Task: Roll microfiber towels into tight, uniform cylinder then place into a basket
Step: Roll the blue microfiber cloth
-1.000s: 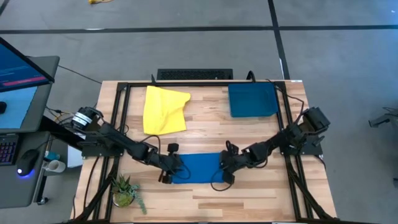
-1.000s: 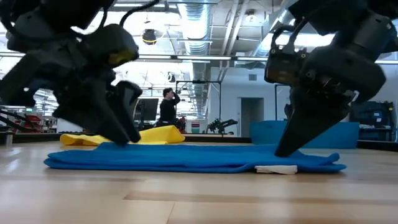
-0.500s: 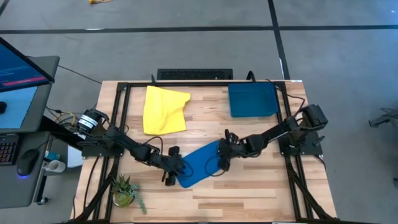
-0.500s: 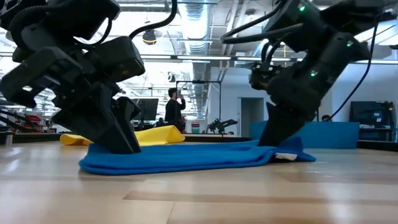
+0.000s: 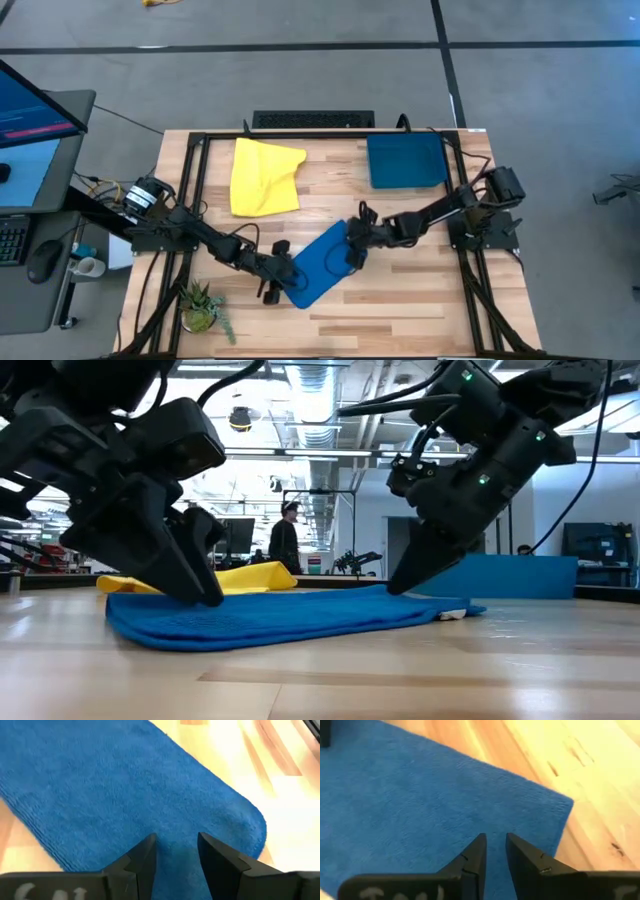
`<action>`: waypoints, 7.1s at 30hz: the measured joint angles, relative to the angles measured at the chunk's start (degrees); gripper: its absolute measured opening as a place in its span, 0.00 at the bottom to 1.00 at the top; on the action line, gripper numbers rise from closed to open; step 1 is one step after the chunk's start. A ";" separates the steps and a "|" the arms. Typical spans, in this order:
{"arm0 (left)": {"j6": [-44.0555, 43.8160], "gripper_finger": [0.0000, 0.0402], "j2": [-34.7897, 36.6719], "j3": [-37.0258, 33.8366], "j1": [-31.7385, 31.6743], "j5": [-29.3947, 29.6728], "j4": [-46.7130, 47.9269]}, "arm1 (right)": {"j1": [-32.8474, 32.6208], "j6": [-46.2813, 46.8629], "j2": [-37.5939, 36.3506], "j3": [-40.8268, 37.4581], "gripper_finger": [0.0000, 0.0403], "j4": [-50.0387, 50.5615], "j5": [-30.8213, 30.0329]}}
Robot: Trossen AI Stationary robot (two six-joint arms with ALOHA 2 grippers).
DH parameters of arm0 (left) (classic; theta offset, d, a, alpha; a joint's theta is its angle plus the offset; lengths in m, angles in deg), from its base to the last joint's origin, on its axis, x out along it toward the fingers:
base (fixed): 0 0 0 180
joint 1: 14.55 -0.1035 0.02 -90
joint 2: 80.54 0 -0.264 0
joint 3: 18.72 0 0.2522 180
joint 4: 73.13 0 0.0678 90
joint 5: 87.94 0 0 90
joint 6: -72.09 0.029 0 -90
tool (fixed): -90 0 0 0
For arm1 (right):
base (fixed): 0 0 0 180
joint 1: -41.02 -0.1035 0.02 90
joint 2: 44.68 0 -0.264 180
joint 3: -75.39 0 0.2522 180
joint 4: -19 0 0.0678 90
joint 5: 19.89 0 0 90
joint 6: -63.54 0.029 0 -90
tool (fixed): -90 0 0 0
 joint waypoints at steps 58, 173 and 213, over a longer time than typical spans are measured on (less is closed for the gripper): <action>-13.10 0.34 0.02 1.04 -1.34 9.75 6.10 | 1.78 8.00 -0.11 0.11 0.23 3.34 1.69; -0.61 0.34 -0.43 12.47 -20.93 19.55 22.94 | 6.99 8.32 -26.34 4.50 0.18 27.93 -7.23; -13.47 0.34 21.22 9.91 -15.41 39.51 56.95 | 5.95 -0.04 13.20 25.29 0.18 15.93 24.09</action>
